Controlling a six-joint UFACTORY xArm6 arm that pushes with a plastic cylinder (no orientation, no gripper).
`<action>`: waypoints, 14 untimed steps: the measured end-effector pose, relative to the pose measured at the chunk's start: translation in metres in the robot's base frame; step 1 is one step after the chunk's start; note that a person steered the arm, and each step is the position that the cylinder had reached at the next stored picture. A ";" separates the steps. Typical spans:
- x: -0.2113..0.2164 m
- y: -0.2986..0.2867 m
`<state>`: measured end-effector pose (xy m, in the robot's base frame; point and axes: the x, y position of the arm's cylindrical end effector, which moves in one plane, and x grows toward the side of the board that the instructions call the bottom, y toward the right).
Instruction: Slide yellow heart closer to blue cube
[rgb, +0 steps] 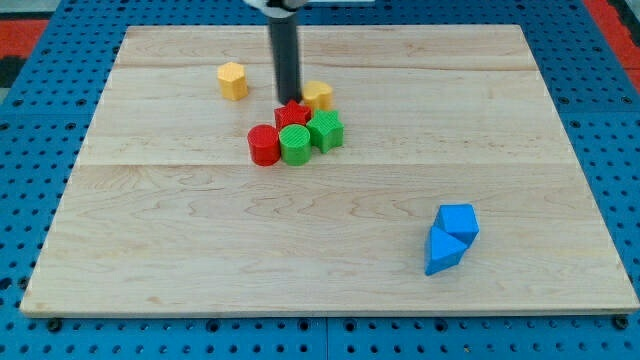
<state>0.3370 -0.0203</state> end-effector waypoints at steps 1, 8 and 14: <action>0.000 0.068; 0.077 0.196; 0.130 0.138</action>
